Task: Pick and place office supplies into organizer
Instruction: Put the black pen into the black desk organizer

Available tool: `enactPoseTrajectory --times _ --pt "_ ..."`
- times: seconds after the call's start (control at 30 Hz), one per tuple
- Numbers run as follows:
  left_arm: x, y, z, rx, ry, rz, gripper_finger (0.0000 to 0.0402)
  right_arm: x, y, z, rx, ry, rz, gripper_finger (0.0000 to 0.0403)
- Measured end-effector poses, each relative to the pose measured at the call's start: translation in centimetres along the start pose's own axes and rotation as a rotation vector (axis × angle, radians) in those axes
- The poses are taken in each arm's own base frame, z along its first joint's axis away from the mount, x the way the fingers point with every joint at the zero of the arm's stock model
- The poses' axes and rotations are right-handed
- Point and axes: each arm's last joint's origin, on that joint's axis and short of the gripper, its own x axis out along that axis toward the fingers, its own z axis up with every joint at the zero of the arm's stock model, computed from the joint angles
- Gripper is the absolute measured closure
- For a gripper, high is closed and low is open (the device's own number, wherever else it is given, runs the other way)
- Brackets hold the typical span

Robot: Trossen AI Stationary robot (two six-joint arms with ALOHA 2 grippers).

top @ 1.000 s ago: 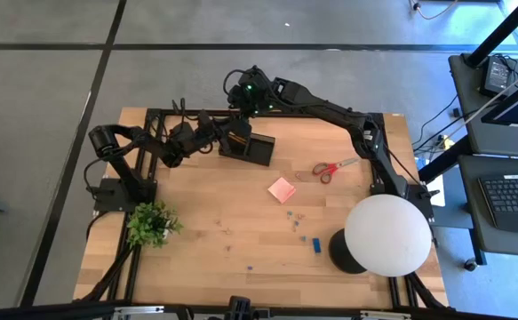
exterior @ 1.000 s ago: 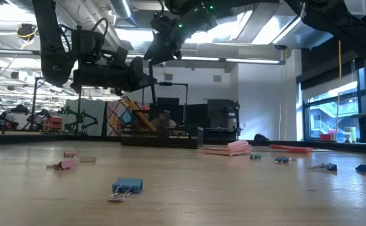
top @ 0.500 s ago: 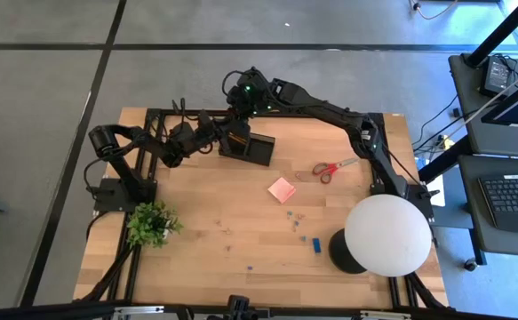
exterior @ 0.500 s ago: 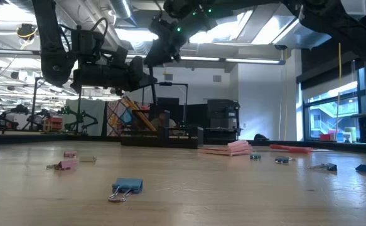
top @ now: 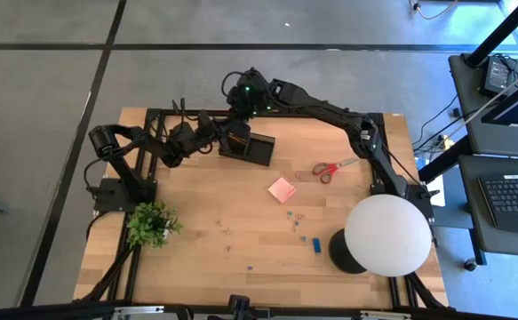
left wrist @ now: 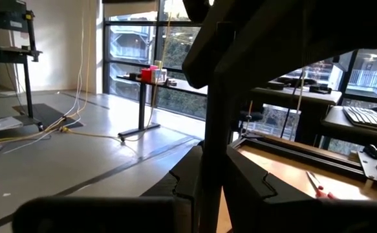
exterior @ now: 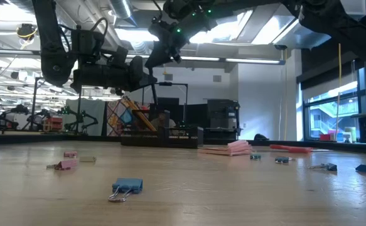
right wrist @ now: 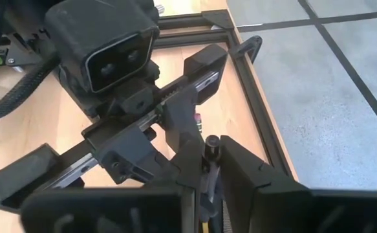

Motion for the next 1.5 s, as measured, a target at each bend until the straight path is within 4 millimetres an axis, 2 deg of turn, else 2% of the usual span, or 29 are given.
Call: enactPoseTrajectory --times 0.27,0.67,0.93,1.1,1.3,1.5 --pt "0.0 0.0 0.0 0.019 -0.001 -0.003 0.0341 0.0 -0.1 0.0 0.002 0.008 -0.029 0.0360" --pt "0.0 -0.1 0.0 -0.006 0.006 -0.042 0.0258 0.0 -0.1 0.0 0.001 0.012 -0.054 0.0360" --pt "-0.1 -0.1 -0.1 -0.001 0.017 -0.046 0.0225 0.0 -0.1 0.0 0.001 0.011 -0.058 0.0360" --pt "-1.6 0.1 0.7 -0.024 0.003 -0.060 0.0217 0.0 -0.1 0.0 0.001 0.013 -0.058 0.0360" --pt "-5.0 0.0 2.0 -0.010 -0.025 -0.061 0.0217 0.0 -0.1 0.0 0.001 0.013 -0.058 0.0360" --pt "-8.0 0.1 1.4 -0.050 0.082 -0.051 0.0217 -0.1 -0.2 0.0 0.001 0.013 -0.058 0.0360"
